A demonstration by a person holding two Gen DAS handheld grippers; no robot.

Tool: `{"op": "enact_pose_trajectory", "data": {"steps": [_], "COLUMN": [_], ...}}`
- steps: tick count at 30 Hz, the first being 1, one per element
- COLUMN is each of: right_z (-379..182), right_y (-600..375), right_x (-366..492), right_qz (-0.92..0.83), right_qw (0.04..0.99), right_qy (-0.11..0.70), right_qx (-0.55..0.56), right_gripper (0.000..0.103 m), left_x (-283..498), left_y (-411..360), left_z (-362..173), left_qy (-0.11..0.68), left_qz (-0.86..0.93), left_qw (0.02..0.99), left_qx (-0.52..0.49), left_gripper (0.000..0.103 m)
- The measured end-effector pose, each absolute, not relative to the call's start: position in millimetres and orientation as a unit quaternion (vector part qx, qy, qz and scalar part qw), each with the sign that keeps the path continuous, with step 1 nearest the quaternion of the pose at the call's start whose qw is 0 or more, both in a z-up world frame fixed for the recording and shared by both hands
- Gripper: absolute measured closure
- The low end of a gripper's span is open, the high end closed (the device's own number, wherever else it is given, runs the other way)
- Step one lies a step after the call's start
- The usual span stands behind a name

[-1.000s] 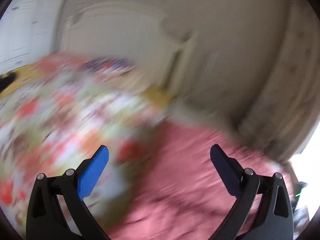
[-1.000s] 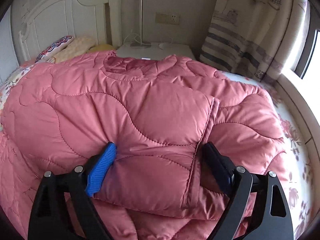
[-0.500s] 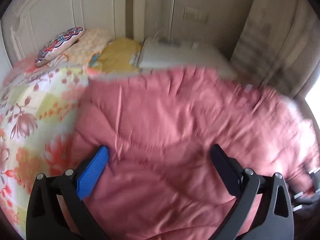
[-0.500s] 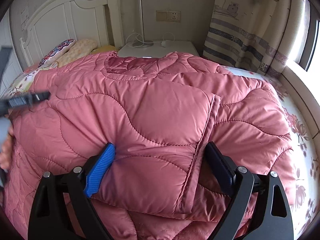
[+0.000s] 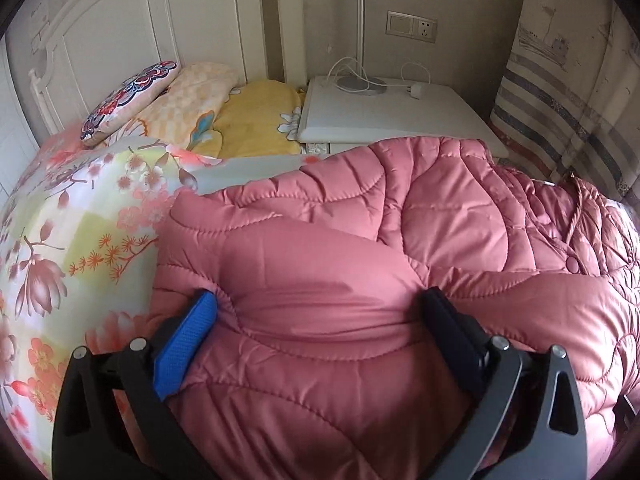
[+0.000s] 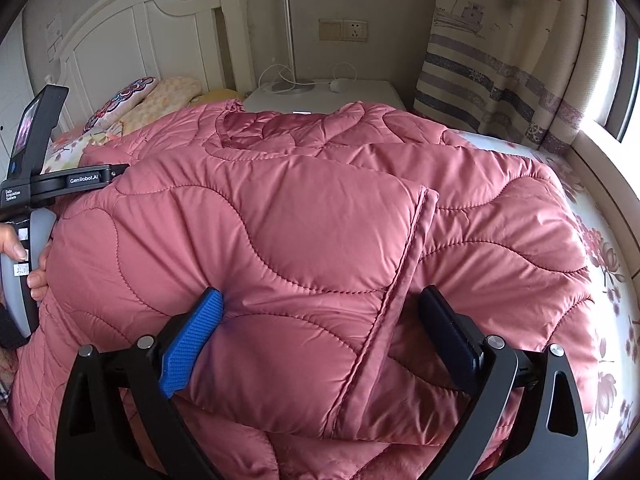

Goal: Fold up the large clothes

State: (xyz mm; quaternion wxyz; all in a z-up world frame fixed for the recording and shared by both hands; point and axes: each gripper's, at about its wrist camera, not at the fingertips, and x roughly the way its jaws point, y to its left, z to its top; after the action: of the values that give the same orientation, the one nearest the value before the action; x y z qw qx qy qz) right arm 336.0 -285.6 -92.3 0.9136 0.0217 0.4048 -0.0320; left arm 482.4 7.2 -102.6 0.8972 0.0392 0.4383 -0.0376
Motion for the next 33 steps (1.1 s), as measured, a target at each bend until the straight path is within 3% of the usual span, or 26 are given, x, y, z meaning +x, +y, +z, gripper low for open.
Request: {"op": "enact_pose_trajectory", "data": {"steps": [13,19,23,25,27,33], "right_z": [-94.0,-57.5,-71.4,-103.0,-104.4,-78.3], "right_y": [-290.0,-284.2,-268.1,-267.7,-277.7,-281.0], "right_x": [337.8,278.7,225.7,226.6,220.0,163.1], "right_qz": [-0.023,-0.012,-0.02,-0.016,-0.018,-0.019], "right_qw": [0.911,0.908,0.902,0.878,0.888,0.9], "right_qy": [0.41,0.415,0.43,0.478,0.459,0.435], "right_qx": [0.034,0.047,-0.027,-0.034,0.004,-0.001], "right_gripper": [0.006,0.006,0.005,0.005,0.004,0.005], "left_x": [456.7,348.2,262.1,252.4,248.1,205.9], "left_y": [-3.3,-2.4,0.5,-0.5,9.3,41.1], "left_z": [-85.4,-45.9,-68.0,-94.2,-105.0,-73.9], "left_qy": [0.446,0.416,0.437,0.467,0.455,0.444], "left_qz": [-0.007,-0.074,-0.106,-0.094,-0.094,-0.072], "left_qw": [0.893,0.904,0.889,0.873,0.882,0.893], "left_qx": [0.062,0.066,0.088,0.108,0.074,0.018], "left_gripper": [0.002,0.002,0.002,0.002,0.002,0.002]}}
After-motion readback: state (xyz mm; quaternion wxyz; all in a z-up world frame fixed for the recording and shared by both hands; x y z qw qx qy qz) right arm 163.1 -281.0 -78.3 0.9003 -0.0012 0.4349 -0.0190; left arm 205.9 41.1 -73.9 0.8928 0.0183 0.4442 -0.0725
